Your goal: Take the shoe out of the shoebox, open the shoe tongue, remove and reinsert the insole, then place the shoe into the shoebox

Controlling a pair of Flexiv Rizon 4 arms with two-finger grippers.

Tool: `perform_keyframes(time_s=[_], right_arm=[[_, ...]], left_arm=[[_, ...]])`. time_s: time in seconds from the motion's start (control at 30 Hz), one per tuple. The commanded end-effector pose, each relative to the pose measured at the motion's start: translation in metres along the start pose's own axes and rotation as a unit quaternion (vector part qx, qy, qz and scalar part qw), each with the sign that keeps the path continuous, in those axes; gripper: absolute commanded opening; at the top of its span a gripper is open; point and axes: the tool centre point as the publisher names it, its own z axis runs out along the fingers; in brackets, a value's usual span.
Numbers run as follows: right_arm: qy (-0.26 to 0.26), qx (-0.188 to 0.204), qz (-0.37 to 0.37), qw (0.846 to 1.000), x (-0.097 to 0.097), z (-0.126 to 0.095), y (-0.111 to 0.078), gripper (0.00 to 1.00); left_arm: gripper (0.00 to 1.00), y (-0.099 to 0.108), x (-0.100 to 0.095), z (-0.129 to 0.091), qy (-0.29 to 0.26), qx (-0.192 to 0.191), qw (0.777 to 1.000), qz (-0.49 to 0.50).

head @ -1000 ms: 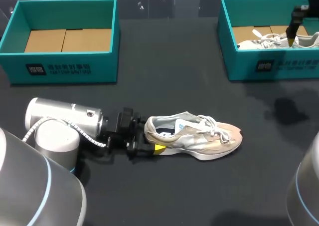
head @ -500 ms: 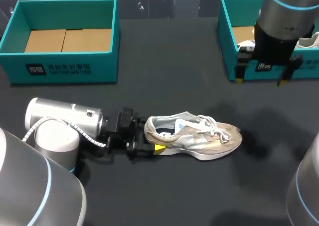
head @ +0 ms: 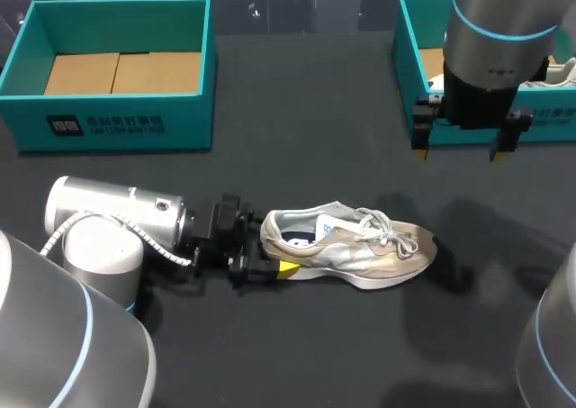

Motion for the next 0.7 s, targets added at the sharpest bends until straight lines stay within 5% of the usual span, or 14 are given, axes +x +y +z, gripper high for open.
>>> perform_keyframes(time_s=[0.03,0.37,0.57,0.7], right_arm=[[-0.020,-0.008,-0.006,1.000,0.010,0.001,-0.001,1.00],[-0.082,0.000,-0.043,0.996,0.104,0.032,-0.026,1.00],[-0.098,0.006,-0.014,0.995,0.144,0.049,-0.034,1.00],[-0.097,0.006,0.007,0.995,0.149,0.053,-0.036,1.00]], left_arm=[[0.00,0.001,0.000,-0.001,0.000,0.000,1.000,0.000],[0.00,0.001,0.000,-0.001,0.000,0.000,1.000,0.000],[0.00,0.001,0.000,-0.001,0.000,0.000,1.000,0.000],[0.00,0.001,0.000,-0.001,0.000,0.000,1.000,0.000]])
